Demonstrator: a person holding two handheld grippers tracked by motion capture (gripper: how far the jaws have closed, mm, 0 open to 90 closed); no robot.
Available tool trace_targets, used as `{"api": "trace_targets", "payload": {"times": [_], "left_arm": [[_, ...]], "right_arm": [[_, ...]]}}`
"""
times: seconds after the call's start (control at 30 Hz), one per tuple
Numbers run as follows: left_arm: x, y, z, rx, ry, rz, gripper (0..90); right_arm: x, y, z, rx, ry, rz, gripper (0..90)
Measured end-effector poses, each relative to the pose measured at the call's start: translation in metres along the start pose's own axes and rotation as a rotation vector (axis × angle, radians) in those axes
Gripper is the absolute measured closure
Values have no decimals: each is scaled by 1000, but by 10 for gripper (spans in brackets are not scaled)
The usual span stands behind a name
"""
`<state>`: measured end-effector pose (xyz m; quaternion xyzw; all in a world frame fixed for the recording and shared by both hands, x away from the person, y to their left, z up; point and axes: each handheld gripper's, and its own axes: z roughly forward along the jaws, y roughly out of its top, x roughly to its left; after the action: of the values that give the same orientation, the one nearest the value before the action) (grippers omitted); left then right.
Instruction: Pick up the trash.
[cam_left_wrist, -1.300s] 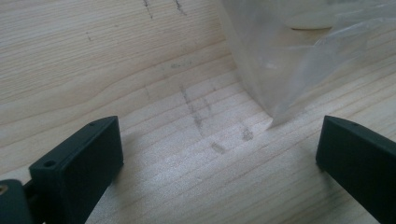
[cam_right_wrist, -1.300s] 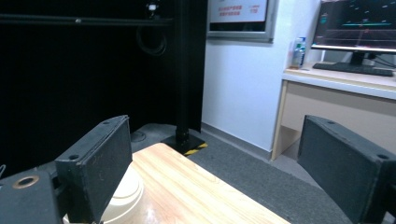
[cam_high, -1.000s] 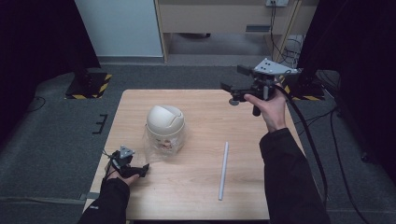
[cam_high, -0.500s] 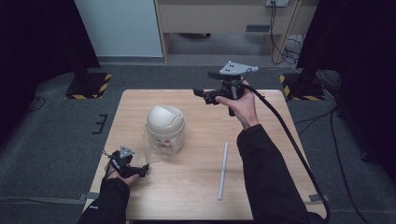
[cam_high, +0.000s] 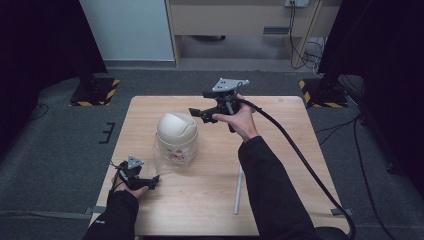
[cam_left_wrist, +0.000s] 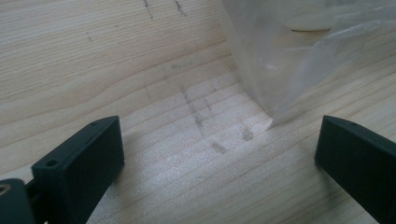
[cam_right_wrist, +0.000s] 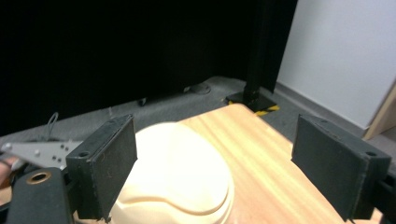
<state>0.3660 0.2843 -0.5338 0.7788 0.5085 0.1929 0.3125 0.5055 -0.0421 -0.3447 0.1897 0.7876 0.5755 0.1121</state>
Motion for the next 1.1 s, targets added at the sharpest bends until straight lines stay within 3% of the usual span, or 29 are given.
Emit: {"api": "trace_targets", "payload": {"times": [0.4,0.77,0.93,1.1], "left_arm": [[0,0,0,1,-3,-2,6],[1,1,0,2,-5,-3,6],[1,1,0,2,-5,-3,7],[1,1,0,3,-5,-2,7]], "right_arm": [[16,-32,34,118,121,-18,162],[20,-51,57,152,180,-15,144],[20,-55,62,166,178,-9,130],[16,-60,67,168,207,37,100]]}}
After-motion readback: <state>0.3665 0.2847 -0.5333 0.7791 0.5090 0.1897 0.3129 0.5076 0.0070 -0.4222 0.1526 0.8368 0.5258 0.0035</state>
